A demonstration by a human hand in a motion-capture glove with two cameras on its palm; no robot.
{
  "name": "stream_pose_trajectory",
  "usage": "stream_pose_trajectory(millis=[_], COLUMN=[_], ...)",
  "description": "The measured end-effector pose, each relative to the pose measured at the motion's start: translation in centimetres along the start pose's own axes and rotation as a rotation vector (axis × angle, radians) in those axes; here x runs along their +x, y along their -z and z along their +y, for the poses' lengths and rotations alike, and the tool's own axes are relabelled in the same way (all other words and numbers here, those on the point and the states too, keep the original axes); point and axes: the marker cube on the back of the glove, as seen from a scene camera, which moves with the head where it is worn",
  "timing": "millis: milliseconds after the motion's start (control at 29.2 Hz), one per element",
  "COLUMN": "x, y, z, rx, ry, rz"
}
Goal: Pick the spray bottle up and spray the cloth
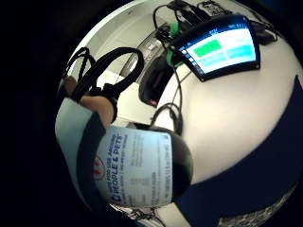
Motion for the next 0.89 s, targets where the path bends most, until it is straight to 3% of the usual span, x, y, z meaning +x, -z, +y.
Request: stream_pose_trajectory(millis=[240,514,891], x=[1.2,1.8,3.7], y=[1.2,0.0,-0.8], z=[0.3,0.5,2.9], rx=[0.004,-0.065,-0.104], ry=[0.015,0.035,-0.045], rz=[-0.071,0.025,0.051])
